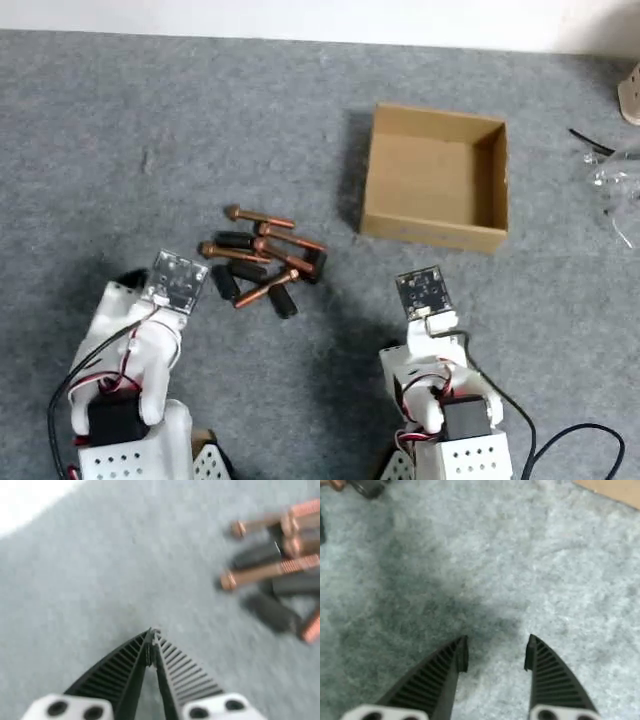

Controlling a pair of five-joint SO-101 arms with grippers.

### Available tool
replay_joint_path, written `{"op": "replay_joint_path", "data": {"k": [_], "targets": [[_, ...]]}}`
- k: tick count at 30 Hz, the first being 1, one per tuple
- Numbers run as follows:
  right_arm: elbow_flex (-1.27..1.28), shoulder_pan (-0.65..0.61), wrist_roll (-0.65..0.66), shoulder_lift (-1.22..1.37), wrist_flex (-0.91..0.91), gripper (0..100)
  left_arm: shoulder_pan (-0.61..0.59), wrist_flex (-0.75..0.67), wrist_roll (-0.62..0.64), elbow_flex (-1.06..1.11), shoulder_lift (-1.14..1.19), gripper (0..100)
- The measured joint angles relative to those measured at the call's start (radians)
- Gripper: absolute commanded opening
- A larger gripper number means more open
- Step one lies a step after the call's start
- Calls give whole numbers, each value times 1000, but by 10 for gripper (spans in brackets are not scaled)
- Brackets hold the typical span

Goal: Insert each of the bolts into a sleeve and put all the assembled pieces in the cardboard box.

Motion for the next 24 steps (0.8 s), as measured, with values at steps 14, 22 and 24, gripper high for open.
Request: {"op": "replay_joint_path", "data": {"k": [14, 22, 24], "targets": [[0, 425, 0, 0, -97, 173, 109, -376, 189, 35, 11, 7], [0, 420, 0, 0, -120, 173, 109, -440, 293, 6, 328, 7], [0, 358, 0, 0, -163, 173, 109, -491, 302, -14, 442, 7]]}}
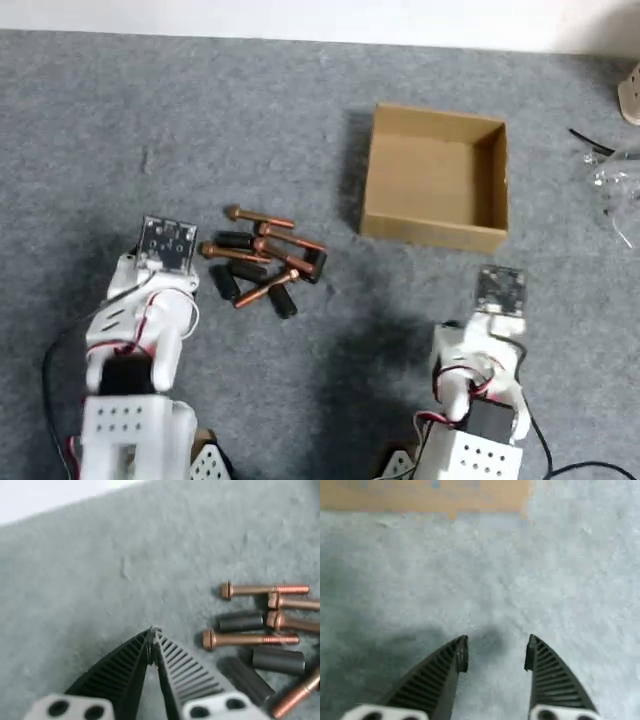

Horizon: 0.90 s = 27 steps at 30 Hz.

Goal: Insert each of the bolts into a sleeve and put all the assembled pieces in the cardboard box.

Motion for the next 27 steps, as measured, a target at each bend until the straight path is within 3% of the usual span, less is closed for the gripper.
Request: {"op": "replay_joint_path", "data": {"k": [5, 10, 17, 27], "targets": [[0, -141, 0, 0, -60, 173, 6, -112, 3, -46, 270, 7], [0, -310, 0, 0, -61, 173, 8, -133, 3, -135, 500, 7], [-12, -563, -40, 0, -117, 173, -34, -140, 8, -195, 621, 7], [-21, -614, -57, 2, -167, 173, -84, -143, 57, -199, 621, 7]]}}
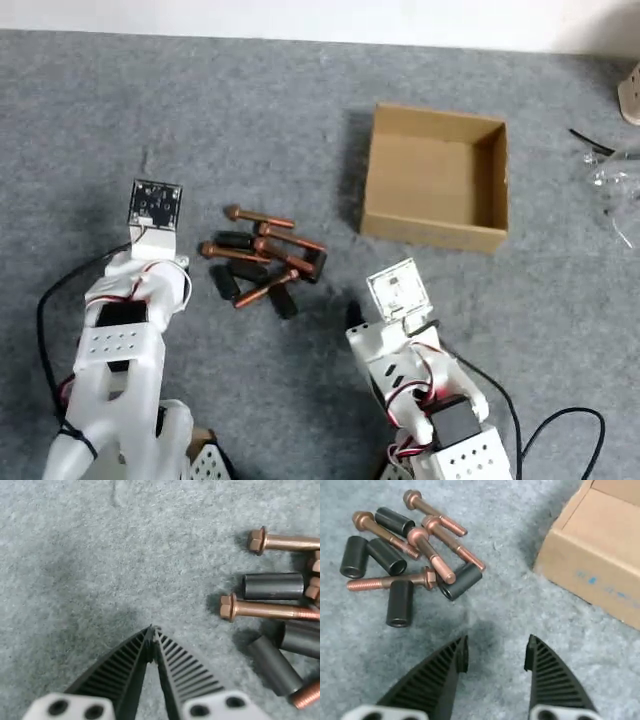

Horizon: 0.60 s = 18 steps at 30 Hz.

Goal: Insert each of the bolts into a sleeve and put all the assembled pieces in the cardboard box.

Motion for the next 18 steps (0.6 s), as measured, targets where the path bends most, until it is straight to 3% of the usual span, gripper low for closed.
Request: {"op": "replay_joint_path", "data": {"k": [6, 18], "targets": [[-104, -9, -6, 170, -3, 173, 0, -38, 3, 0, 0, 7], [-621, -101, -106, 1020, -166, 173, -25, 9, 69, -28, 0, 7]]}}
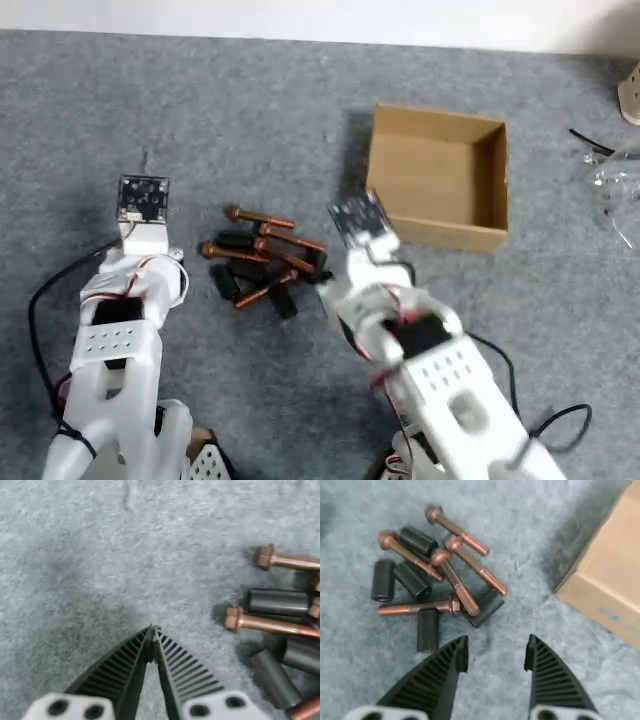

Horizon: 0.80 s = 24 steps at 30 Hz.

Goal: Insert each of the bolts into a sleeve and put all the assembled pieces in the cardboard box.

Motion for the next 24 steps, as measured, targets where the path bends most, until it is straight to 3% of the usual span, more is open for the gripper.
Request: {"op": "replay_joint_path", "data": {"k": [5, 13, 24], "targets": [[-173, -68, -126, 261, -11, 173, -5, 0, 0, 0, 0, 7], [-296, -186, -279, 453, -66, 173, -5, 0, 0, 0, 0, 7], [-298, -104, -459, 537, -66, 173, -5, 0, 0, 0, 6, 7]]}}
